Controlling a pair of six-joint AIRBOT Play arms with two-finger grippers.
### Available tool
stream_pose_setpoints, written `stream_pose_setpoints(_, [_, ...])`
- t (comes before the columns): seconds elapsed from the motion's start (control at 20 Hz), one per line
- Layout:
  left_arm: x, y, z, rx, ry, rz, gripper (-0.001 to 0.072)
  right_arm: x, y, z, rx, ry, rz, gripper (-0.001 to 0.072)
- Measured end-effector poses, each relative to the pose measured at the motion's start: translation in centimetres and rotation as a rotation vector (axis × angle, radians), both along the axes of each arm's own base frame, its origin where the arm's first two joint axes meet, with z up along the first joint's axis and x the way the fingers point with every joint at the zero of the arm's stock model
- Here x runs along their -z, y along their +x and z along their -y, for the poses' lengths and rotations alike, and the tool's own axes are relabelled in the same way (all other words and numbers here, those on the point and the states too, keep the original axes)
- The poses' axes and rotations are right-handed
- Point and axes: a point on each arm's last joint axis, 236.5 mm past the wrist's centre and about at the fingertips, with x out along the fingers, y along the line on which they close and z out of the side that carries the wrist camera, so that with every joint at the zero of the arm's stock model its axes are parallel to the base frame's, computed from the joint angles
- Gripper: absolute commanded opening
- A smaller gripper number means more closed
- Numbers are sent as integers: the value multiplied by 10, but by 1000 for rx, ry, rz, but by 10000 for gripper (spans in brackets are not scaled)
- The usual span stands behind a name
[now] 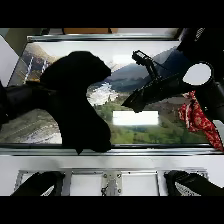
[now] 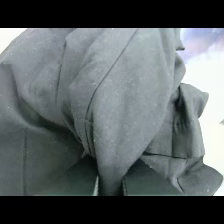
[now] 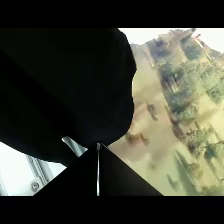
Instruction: Fold the clothes and pants, and hang the long-sleeved shirts on hangers.
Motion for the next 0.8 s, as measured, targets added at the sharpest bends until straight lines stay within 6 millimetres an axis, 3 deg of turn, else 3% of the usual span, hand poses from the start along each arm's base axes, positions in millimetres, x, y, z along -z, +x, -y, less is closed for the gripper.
stream_pose_setpoints(0.2, [26, -7, -4, -6, 20, -49, 18, -7, 4, -3, 14, 33, 9, 17])
stream_pose_setpoints(0.3, [33, -6, -1, -1, 26, -72, 18, -15, 12, 6, 57, 42, 43, 17])
stream_pose_setpoints(0.45, [56, 1, 28, 69, 35, -160, 18, -35, 38, 47, 234, 19, 124, 17])
stream_pose_setpoints(0.65, [84, 32, 101, 200, 21, -193, 34, -63, 60, 121, 493, -32, 229, 17])
stream_pose_setpoints(0.75, [87, 55, 141, 242, -9, -164, 716, -74, 64, 153, 590, -51, 271, 17])
stream_pose_setpoints(0.8, [87, 66, 156, 253, -20, -152, 699, -79, 65, 167, 634, -59, 287, 18])
